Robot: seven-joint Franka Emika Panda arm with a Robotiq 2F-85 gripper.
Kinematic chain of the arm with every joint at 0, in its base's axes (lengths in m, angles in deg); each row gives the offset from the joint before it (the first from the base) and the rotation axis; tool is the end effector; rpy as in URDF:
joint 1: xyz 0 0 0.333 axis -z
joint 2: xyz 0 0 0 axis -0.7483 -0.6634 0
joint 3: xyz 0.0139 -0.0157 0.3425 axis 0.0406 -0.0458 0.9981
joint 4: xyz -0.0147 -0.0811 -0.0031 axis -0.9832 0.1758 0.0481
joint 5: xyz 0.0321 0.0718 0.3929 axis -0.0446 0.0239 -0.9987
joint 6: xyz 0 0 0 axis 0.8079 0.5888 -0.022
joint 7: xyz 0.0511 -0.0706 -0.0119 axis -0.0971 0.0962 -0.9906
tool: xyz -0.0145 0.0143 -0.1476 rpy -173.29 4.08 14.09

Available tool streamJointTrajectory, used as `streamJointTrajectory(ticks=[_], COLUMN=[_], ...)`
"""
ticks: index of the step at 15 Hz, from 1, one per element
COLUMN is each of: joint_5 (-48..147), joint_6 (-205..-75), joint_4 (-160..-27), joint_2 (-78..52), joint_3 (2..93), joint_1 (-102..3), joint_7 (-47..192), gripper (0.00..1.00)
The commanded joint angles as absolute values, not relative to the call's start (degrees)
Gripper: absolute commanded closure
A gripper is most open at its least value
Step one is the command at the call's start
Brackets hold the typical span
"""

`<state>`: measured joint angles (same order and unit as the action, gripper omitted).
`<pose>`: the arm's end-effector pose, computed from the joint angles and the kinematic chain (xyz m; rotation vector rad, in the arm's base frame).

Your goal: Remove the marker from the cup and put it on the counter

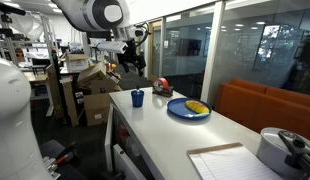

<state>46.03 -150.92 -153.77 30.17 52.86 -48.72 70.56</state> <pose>0.4193 0.0099 0.4039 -3.0884 0.0400 -0.5431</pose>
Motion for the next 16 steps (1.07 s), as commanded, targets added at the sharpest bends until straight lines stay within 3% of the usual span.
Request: streamJointTrajectory(ticks=[1,16], joint_5=[46.28,58.19], joint_6=[-154.39,-158.52], joint_4=[-153.96,-142.68], joint_2=[29.04,12.21], joint_3=[53.81,59.86], joint_1=[-50.82,-49.43], joint_7=[68.19,79.92], gripper=[0.0,0.0])
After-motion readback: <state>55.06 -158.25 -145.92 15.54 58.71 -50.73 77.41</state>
